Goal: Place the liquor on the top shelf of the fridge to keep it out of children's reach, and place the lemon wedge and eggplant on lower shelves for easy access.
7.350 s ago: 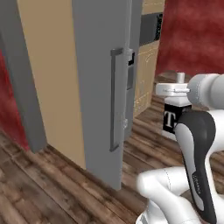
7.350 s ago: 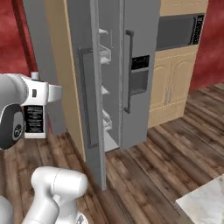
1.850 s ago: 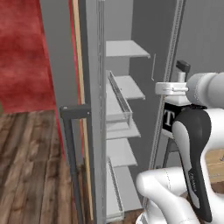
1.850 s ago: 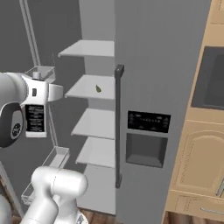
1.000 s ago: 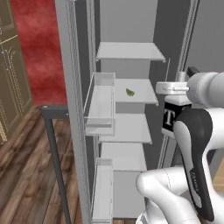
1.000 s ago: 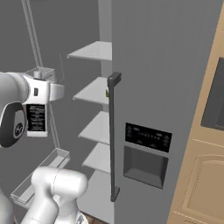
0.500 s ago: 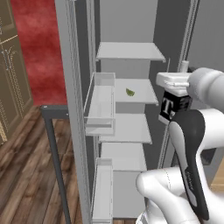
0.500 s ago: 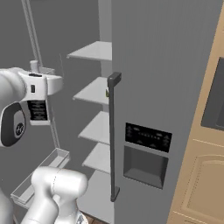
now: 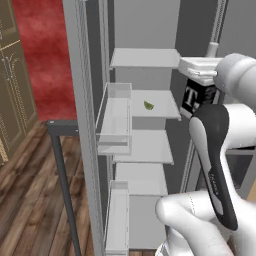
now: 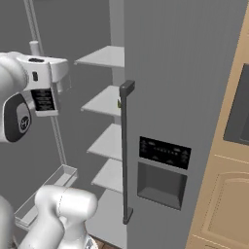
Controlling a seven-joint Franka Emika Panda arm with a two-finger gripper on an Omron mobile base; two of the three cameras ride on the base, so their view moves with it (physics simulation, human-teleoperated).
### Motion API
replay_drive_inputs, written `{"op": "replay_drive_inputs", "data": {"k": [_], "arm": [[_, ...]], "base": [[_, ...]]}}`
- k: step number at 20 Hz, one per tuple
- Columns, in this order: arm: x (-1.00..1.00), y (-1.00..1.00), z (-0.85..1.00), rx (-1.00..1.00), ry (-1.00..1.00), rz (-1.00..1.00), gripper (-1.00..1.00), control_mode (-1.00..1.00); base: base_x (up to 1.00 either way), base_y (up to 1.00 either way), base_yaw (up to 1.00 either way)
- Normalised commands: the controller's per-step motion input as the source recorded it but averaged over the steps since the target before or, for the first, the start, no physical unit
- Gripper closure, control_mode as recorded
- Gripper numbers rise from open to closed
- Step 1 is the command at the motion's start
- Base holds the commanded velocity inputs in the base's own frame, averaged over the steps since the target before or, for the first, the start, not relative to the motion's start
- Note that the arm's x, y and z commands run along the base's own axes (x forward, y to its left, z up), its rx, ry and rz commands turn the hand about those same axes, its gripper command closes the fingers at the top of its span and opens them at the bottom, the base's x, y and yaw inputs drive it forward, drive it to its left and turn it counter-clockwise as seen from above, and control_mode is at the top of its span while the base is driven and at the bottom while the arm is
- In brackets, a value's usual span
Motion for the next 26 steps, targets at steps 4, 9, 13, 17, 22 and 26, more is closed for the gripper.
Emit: {"op": "replay_drive_inputs", "data": {"k": [4, 9, 13, 17, 22, 26], "arm": [[0.34, -0.01, 0.18, -0.08, 0.04, 0.00, 1.00, -1.00], [0.43, -0.04, 0.05, -0.08, 0.02, 0.00, 1.00, -1.00], [0.46, 0.00, 0.00, -0.06, 0.00, -0.01, 1.00, -1.00], [0.45, 0.00, 0.00, -0.04, -0.03, -0.10, 1.00, -1.00], [0.36, 0.00, 0.00, 0.00, -0.07, -0.15, 1.00, -1.00], [0.30, 0.00, 0.00, 0.02, -0.08, -0.14, 1.00, -1.00]], "base": [[0.00, 0.00, 0.00], [0.00, 0.00, 0.00], [0.00, 0.00, 0.00], [0.00, 0.00, 0.00], [0.00, 0.00, 0.00], [0.00, 0.00, 0.00]]}}
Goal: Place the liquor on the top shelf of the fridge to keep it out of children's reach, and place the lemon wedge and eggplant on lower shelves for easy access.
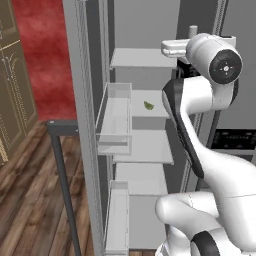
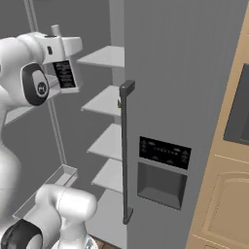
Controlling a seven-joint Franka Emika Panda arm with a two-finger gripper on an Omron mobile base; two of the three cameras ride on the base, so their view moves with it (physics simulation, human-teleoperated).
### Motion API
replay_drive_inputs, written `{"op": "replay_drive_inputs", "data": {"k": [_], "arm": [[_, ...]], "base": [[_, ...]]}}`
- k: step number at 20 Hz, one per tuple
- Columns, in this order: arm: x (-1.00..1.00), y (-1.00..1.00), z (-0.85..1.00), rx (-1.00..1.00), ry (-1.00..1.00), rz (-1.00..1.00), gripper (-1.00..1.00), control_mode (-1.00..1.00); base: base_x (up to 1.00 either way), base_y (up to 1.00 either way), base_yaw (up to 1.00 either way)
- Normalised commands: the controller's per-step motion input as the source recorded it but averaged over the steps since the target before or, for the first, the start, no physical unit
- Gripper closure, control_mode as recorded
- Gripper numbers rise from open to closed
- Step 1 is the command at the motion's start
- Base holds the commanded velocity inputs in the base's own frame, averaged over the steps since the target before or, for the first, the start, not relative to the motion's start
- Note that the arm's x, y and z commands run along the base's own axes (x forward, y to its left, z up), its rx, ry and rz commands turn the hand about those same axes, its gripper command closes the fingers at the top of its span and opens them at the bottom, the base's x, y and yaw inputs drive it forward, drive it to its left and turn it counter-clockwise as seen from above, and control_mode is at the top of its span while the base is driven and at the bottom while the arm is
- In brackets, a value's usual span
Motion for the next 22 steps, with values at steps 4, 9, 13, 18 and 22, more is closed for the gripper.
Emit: {"op": "replay_drive_inputs", "data": {"k": [4, 9, 13, 18, 22], "arm": [[0.26, -0.02, 0.00, 0.05, -0.05, -0.10, 1.00, -1.00], [0.28, -0.15, 0.00, 0.06, -0.02, -0.05, 1.00, -1.00], [0.37, -0.29, 0.10, 0.11, -0.02, -0.01, 1.00, -1.00], [0.37, -0.22, 0.15, 0.08, 0.00, 0.00, 1.00, -1.00], [0.39, -0.07, 0.16, 0.01, 0.00, 0.00, 1.00, -1.00]], "base": [[0.00, 0.00, 0.00], [0.00, 0.00, 0.00], [0.00, 0.00, 0.00], [0.00, 0.00, 0.00], [0.00, 0.00, 0.00]]}}
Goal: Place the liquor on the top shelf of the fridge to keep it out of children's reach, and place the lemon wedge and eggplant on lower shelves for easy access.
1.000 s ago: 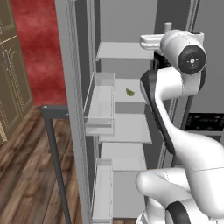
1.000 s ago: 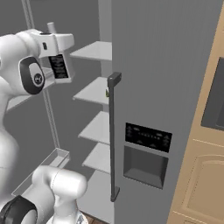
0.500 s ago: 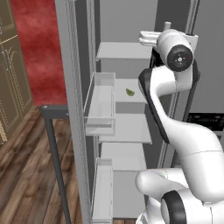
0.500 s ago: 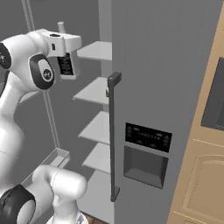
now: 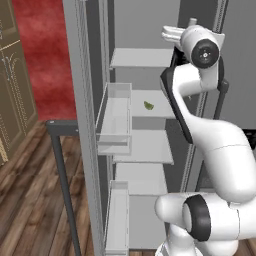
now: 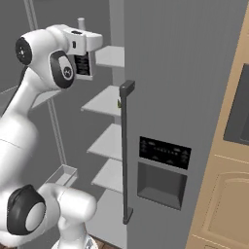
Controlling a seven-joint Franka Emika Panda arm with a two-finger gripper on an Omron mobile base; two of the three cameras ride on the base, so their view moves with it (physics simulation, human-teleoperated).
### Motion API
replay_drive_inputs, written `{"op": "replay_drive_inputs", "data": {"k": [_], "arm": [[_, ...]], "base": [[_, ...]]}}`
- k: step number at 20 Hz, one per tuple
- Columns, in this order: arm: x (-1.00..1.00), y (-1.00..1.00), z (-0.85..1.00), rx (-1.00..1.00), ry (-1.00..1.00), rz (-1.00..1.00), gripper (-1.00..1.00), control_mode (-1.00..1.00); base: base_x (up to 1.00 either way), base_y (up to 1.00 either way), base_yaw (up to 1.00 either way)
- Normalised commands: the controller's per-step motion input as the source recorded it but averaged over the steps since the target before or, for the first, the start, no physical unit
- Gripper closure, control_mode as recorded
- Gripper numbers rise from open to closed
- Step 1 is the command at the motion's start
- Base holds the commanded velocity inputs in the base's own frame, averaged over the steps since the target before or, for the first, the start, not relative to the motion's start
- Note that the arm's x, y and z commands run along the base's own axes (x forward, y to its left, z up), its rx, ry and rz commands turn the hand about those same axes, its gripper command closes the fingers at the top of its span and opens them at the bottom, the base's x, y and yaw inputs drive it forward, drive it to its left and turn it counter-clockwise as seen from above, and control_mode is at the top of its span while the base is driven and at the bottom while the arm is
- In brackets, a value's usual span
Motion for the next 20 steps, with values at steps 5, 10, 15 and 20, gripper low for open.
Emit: {"op": "replay_drive_inputs", "data": {"k": [5, 10, 15, 20], "arm": [[0.36, 0.00, 0.19, 0.00, 0.00, 0.00, 1.00, -1.00], [0.35, 0.00, 0.23, 0.00, 0.00, 0.00, 1.00, -1.00], [0.33, 0.00, 0.11, 0.00, 0.00, 0.00, 1.00, -1.00], [0.34, -0.04, -0.03, 0.00, -0.01, 0.00, 1.00, -1.00]], "base": [[0.00, 0.00, 0.00], [0.00, 0.00, 0.00], [0.00, 0.00, 0.00], [0.00, 0.00, 0.00]]}}
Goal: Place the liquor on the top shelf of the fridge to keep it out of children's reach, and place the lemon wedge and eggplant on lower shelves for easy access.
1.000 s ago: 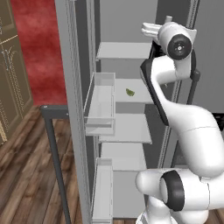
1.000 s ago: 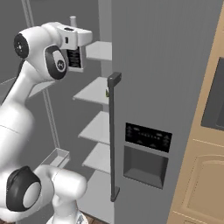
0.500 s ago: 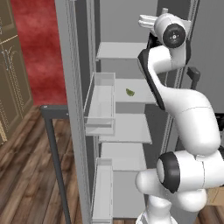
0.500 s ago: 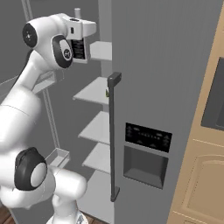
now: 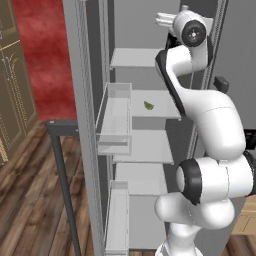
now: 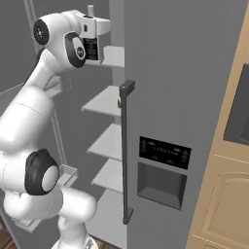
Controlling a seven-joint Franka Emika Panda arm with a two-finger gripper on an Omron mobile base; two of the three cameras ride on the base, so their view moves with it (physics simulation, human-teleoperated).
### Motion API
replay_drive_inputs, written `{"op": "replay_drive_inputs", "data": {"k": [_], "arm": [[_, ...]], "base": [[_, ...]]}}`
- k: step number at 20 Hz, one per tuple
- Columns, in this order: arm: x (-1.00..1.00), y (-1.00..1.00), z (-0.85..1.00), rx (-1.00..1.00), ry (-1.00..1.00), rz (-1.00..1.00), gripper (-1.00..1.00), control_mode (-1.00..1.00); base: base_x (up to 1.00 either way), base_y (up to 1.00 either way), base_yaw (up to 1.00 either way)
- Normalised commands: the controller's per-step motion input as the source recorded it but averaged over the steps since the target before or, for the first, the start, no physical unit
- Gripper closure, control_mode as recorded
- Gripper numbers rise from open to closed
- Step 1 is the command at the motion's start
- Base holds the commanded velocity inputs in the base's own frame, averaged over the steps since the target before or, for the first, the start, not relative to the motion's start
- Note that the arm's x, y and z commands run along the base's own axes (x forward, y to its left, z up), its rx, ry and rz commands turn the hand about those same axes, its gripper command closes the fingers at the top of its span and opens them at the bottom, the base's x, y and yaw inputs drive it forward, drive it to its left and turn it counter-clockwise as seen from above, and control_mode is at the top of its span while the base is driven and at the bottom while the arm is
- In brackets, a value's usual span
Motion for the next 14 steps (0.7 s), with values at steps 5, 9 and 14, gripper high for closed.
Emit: {"op": "replay_drive_inputs", "data": {"k": [5, 9, 14], "arm": [[0.32, -0.03, -0.15, 0.00, -0.04, 0.00, 1.00, -1.00], [0.33, 0.00, -0.19, 0.00, -0.08, 0.00, 1.00, -1.00], [0.36, 0.00, -0.21, 0.00, -0.10, 0.00, 1.00, -1.00]], "base": [[0.00, 0.00, 0.00], [0.00, 0.00, 0.00], [0.00, 0.00, 0.00]]}}
